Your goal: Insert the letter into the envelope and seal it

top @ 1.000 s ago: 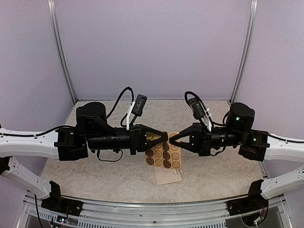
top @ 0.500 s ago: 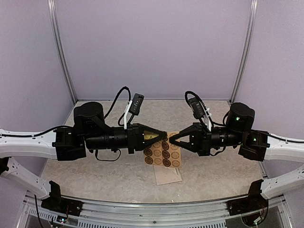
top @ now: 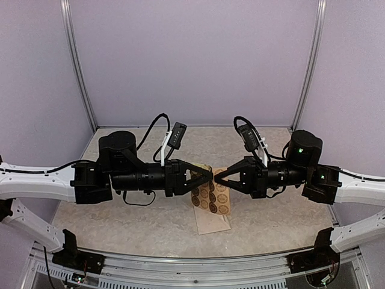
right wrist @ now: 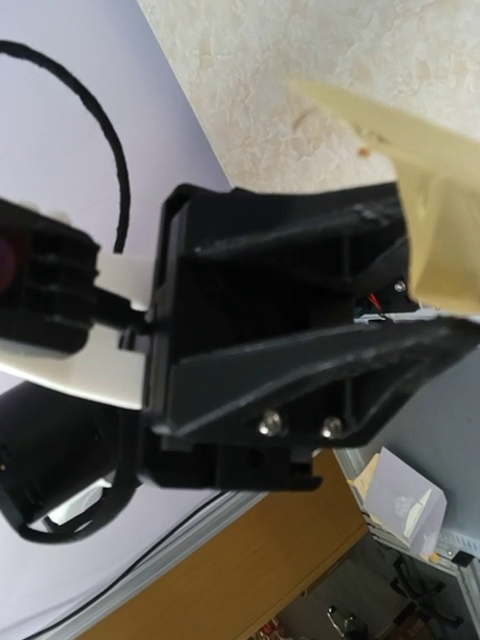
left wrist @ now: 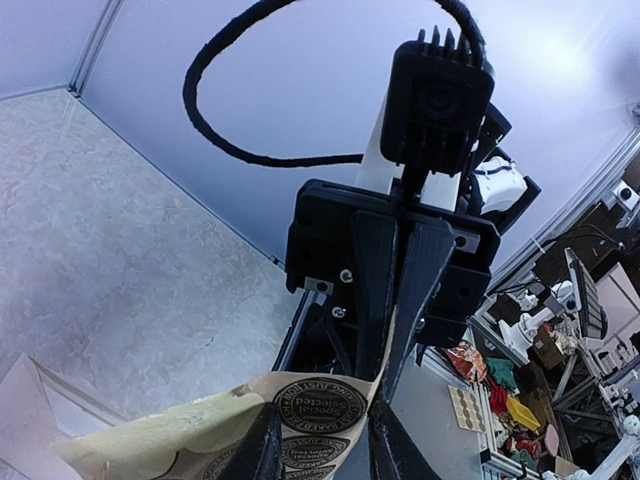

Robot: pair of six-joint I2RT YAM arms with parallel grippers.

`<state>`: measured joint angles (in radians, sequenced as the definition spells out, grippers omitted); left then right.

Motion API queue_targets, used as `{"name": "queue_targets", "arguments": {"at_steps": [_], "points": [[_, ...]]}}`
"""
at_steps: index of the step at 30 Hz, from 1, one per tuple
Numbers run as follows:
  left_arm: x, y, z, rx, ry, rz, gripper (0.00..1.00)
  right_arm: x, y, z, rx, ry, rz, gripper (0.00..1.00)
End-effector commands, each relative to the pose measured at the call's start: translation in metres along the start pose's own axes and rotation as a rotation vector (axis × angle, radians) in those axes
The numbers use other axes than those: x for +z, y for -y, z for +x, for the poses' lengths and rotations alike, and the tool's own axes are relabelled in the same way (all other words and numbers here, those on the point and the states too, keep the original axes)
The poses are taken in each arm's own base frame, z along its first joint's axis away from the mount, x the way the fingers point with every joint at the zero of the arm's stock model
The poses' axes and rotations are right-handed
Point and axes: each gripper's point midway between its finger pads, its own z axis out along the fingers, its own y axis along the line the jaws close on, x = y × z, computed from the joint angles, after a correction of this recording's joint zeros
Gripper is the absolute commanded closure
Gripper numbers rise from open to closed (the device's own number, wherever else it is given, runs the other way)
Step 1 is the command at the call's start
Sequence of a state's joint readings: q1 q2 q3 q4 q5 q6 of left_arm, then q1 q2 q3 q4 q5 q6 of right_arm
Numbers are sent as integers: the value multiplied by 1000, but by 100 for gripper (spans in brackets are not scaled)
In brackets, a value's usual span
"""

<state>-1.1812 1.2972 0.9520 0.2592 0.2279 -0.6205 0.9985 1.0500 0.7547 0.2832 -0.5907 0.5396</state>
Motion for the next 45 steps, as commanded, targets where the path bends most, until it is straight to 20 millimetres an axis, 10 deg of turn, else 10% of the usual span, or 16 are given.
{"name": "queue_targets", "arguments": {"at_steps": [1,45], "points": [[3,3,-12,8,18,8,72,2,-6,-4,-19,-7,-24,100],[-2,-25,8,-63,-25,-77,92,4,-5,-4,-27,-10,-8,100]]}}
